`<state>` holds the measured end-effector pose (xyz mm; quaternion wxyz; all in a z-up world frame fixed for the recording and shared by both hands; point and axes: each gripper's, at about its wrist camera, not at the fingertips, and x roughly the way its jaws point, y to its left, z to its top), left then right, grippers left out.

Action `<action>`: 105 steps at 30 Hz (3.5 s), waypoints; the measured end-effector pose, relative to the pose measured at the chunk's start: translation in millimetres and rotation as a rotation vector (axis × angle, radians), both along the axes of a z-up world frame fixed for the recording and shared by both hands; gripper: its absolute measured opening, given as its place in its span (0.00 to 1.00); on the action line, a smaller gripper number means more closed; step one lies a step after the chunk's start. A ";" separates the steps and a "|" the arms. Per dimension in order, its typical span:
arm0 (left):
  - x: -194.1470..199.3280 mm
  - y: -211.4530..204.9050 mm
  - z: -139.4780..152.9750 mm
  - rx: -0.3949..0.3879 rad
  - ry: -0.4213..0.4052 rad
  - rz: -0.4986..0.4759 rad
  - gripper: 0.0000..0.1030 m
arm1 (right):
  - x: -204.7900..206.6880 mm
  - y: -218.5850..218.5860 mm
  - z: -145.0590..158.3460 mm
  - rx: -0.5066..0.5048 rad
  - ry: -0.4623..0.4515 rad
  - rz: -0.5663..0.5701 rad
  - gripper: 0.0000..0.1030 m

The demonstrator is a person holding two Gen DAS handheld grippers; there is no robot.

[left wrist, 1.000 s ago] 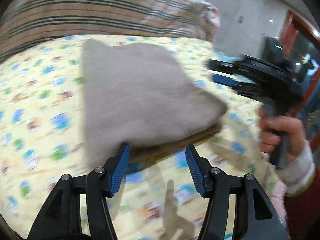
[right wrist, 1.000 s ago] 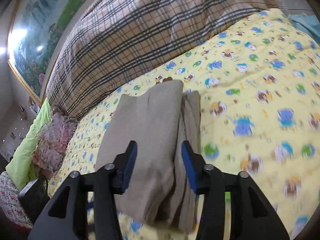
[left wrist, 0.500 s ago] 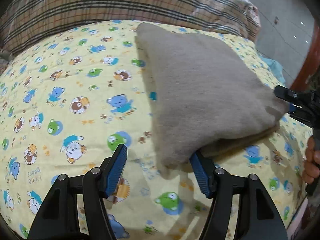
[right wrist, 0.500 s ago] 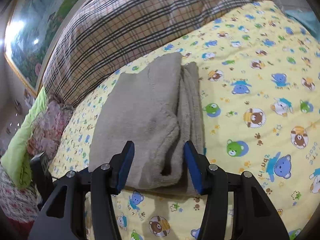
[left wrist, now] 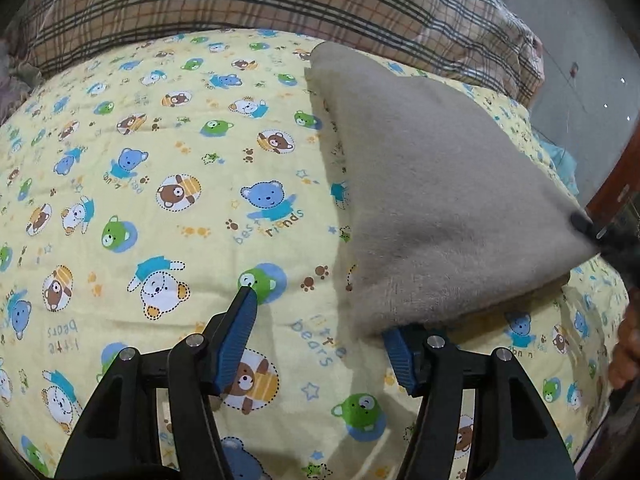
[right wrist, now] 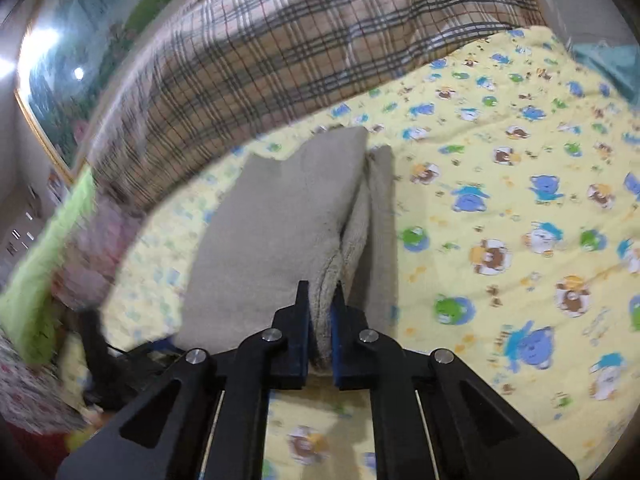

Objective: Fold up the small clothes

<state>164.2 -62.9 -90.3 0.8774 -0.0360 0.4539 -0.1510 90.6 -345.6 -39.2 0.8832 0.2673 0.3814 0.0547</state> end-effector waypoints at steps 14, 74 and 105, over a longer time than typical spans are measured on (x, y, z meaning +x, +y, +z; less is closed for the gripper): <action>-11.4 2.9 5.9 -0.004 0.064 -0.067 0.66 | -3.6 4.0 -27.1 -0.055 0.098 0.001 0.11; 86.0 152.1 55.0 -0.339 0.124 0.043 0.44 | 154.3 170.8 -12.7 0.442 -0.027 0.409 0.30; 31.9 185.7 79.5 -0.094 -0.063 0.236 0.79 | 99.6 157.4 29.1 0.245 -0.084 0.212 0.46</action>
